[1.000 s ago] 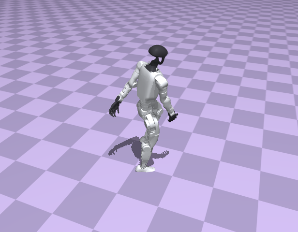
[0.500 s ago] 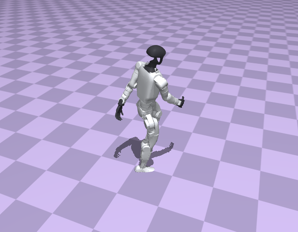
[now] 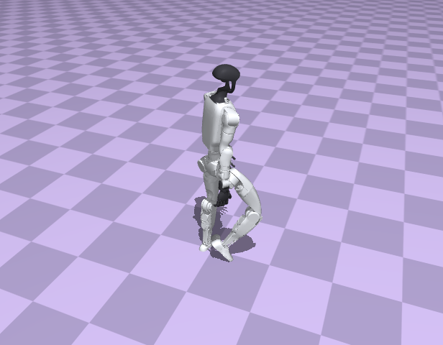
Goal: Upper body actions
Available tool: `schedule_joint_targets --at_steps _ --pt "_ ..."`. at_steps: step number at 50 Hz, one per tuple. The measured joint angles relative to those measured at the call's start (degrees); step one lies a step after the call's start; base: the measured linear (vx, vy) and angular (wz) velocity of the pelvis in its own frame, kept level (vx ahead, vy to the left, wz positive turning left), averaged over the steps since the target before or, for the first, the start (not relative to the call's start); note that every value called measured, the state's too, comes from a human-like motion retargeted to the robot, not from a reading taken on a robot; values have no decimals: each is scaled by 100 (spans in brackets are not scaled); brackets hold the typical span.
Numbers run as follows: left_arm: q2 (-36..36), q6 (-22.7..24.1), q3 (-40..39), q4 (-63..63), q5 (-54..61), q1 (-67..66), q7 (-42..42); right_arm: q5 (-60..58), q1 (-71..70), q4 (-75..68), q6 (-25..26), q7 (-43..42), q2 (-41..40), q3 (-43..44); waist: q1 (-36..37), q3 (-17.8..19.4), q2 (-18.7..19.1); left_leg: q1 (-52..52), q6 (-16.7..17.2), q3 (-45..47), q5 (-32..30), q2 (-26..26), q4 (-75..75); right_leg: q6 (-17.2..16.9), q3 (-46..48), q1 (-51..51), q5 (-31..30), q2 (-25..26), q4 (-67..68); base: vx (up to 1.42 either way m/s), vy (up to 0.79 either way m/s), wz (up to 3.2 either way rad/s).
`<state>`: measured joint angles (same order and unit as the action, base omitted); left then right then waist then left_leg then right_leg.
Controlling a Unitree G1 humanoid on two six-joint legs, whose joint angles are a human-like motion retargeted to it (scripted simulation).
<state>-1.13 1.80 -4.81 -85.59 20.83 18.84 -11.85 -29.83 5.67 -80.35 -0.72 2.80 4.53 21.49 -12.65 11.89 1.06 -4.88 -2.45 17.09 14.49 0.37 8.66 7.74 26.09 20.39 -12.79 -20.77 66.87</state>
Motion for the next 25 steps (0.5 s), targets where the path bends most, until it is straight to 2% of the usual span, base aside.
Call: schedule_joint_targets --at_steps 2,5,8,10,13,18,20,22,25 --pt "-107 178 -157 596 85 734 -524 -241 214 -467 224 -46 234 26 -636 272 -3 -51 -87 -251 -72 17 -24 18 -168 856 230 -369 1197 -21 32 111" --pt "-55 237 -376 1317 -126 1947 -1059 -645 645 -1050 863 -59 596 96 -1545 763 13 -205 -238 -687 -79 94 68 127 -378 2061 506 -996 2620 -8 27 142" --pt "127 177 -460 1631 -259 3008 -1103 -639 1258 -1480 1216 -171 809 234 -2044 1096 108 -284 -286 -1032 -41 336 236 233 -599 3225 713 -885 3071 1 -2 104" --pt "182 93 -379 1729 -283 3510 -1051 -316 1715 -1705 1221 -319 865 385 -2149 1171 214 -268 -253 -1138 9 549 386 273 -592 3789 849 -623 2960 9 -20 54" --pt "264 -43 -203 1975 -458 3849 -1105 330 2190 -1705 1264 -530 828 648 -2130 1153 307 -242 -231 -1140 118 703 570 422 -422 4154 1079 -524 2665 12 -14 -4" --pt "472 34 -89 2275 -807 3835 -1359 721 1982 -1697 1053 -493 806 696 -2103 931 270 -220 -237 -970 81 557 406 310 -234 3744 989 -451 2170 0 -1 -42" --pt "372 77 -106 2267 -791 3681 -1386 597 1854 -1575 960 -412 709 597 -2075 699 328 -144 -218 -922 -25 511 206 276 59 3179 927 -560 1952 -2 1 -34" --pt "297 272 -130 2270 -642 3395 -1214 166 1485 -1275 957 -134 669 465 -1970 669 326 -154 -243 -733 -21 437 148 48 110 2479 693 -508 1617 -2 4 -54" --pt "158 310 -68 2091 -514 2872 -927 -338 1030 -830 942 -33 554 308 -1657 438 343 -160 -230 -410 -43 330 -18 -130 187 1384 440 -417 961 3 -3 -81"
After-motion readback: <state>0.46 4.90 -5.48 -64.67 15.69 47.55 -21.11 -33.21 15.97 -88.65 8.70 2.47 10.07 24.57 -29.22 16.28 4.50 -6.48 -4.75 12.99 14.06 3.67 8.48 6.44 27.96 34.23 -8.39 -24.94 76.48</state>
